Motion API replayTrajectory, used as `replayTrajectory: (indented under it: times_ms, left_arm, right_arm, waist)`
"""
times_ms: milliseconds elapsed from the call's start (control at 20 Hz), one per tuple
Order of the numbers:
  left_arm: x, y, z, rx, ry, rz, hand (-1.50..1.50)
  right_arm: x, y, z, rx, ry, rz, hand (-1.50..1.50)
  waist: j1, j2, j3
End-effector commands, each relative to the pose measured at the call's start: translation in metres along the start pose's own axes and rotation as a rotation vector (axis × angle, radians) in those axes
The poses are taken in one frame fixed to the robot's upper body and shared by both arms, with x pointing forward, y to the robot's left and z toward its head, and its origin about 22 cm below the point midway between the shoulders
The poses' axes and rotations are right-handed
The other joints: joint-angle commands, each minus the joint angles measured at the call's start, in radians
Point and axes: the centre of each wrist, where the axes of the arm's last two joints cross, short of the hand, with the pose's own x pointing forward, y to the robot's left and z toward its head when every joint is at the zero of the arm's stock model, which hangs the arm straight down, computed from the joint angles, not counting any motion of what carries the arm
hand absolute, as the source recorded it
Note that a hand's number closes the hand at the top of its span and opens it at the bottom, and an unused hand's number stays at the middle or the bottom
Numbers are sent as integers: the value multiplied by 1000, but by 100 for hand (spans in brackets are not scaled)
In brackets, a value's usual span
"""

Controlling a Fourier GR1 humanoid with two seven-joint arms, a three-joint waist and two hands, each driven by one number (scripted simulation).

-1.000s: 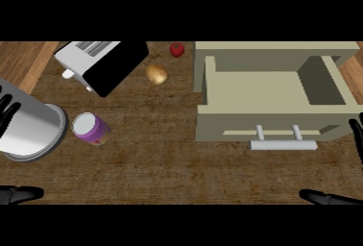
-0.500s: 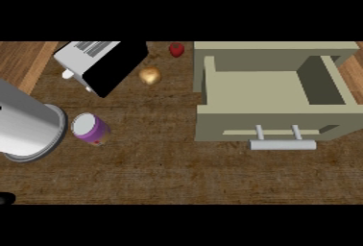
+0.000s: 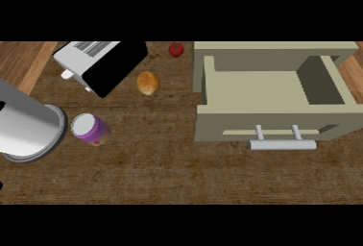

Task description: Pick up the can, place it into the drawer and close the drawer

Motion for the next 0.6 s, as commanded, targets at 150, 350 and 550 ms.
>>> replayTrajectory:
  times_ms: [150,350,550]
  left_arm:
    - [-9,-21,-10,-2,65,65,-150]
    - [-24,-18,-24,9,61,67,-150]
    - [-51,-13,-38,19,74,66,-150]
  right_arm:
    - [4,-21,6,9,-14,-4,-150]
    - [14,-39,20,13,-11,-7,-150]
    - [13,-29,24,10,-5,2,-150]
  waist:
    - [1,0,0]
    - [-3,0,0]
    - [-3,1,0]
